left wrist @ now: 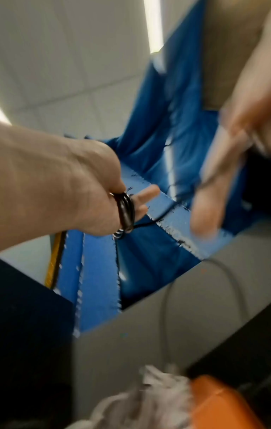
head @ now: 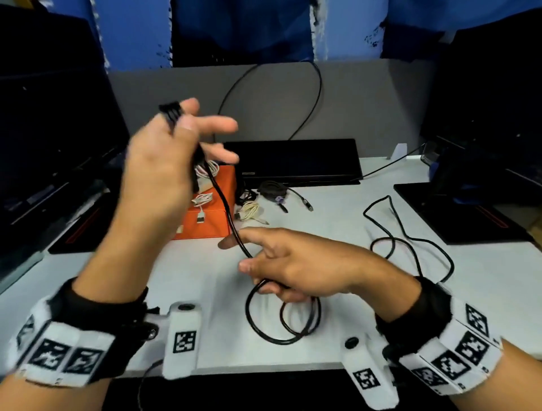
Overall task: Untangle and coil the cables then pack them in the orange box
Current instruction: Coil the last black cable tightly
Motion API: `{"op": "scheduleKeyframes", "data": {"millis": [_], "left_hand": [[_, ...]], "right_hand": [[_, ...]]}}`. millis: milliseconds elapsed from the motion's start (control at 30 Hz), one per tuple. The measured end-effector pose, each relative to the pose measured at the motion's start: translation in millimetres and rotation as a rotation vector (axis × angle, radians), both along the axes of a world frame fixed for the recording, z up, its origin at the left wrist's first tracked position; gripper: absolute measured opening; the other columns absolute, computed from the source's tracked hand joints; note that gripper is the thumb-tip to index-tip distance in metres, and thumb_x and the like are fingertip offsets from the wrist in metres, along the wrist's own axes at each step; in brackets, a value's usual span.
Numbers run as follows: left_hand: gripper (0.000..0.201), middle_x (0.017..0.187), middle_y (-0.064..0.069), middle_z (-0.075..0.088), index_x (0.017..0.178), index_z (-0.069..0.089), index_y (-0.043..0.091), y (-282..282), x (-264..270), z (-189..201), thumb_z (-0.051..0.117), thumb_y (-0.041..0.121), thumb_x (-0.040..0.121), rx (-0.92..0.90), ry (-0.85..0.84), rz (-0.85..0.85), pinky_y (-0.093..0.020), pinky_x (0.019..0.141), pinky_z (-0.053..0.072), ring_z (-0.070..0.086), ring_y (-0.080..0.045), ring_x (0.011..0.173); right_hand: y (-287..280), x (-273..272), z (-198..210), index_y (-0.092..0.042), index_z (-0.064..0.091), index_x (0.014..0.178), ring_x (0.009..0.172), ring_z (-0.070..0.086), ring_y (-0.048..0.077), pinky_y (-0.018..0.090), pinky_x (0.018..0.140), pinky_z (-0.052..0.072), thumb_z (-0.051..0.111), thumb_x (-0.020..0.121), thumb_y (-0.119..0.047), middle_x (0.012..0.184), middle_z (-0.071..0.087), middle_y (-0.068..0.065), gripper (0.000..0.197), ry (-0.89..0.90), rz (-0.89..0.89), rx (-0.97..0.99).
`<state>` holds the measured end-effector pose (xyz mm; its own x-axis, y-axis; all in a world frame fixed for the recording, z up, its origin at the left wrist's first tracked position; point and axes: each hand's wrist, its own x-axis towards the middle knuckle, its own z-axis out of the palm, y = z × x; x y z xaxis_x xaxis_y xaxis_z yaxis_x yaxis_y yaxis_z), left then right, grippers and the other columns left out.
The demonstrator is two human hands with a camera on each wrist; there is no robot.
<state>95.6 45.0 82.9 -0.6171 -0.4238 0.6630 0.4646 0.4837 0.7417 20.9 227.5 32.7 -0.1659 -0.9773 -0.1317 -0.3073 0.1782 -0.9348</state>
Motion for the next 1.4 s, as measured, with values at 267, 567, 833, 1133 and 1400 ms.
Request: {"op": "scheduleKeyframes", "data": {"millis": [267, 567, 833, 1133, 1400], "left_hand": [[0.044, 0.054, 0.004, 0.051, 0.092, 0.07, 0.011, -6, 5, -13, 0.045, 0.046, 0.103, -0.32, -0.7, -0.525, -0.038, 0.064, 0.045, 0.046, -0.028, 0.055], [0.038, 0.047, 0.006, 0.031, 0.077, 0.064, 0.014, -9, 8, -8, 0.067, 0.049, 0.092, -0.119, -0.552, -0.636, -0.03, 0.056, 0.03, 0.026, -0.024, 0.049], [0.028, 0.042, 0.013, 0.029, 0.071, 0.065, 0.019, -49, 25, 5, 0.062, 0.032, 0.097, -0.023, -0.357, -0.527, -0.027, 0.054, 0.043, 0.02, -0.01, 0.041], [0.037, 0.042, 0.013, 0.028, 0.074, 0.058, 0.022, -66, 12, 12, 0.041, 0.028, 0.107, 0.31, -0.111, -0.226, -0.019, 0.058, 0.042, 0.019, -0.005, 0.036], [0.032, 0.045, 0.011, 0.031, 0.079, 0.058, 0.019, -40, 8, 12, 0.045, 0.029, 0.107, 0.295, -0.161, -0.218, -0.022, 0.06, 0.045, 0.024, -0.007, 0.037]], "right_hand": [[29, -19, 44, 0.003, 0.069, 0.1, 0.045, 0.025, 0.005, 0.022, 0.044, 0.014, 0.056, 0.102, -0.02, 0.052, 0.036, -0.014, 0.027, 0.061, -0.259, -0.3], [43, -47, 54, -0.007, 0.052, 0.076, 0.051, 0.054, 0.012, 0.023, 0.05, 0.044, 0.053, 0.104, -0.032, 0.063, 0.059, 0.005, 0.037, 0.279, -0.41, -0.38], [76, -121, 67, -0.02, 0.043, 0.079, 0.041, 0.041, 0.005, 0.021, 0.046, 0.035, 0.041, 0.112, -0.037, 0.05, 0.043, -0.011, 0.037, -0.282, -1.233, -0.814], [113, -168, 56, -0.025, 0.043, 0.082, 0.039, 0.029, 0.007, 0.023, 0.04, 0.022, 0.037, 0.107, -0.054, 0.065, 0.039, -0.006, 0.038, -0.074, -1.475, -0.74], [95, -141, 53, -0.016, 0.067, 0.094, 0.102, 0.063, 0.03, 0.043, 0.093, 0.047, 0.035, 0.099, -0.071, 0.102, 0.07, 0.004, 0.063, 0.668, -1.186, -0.043]]}}
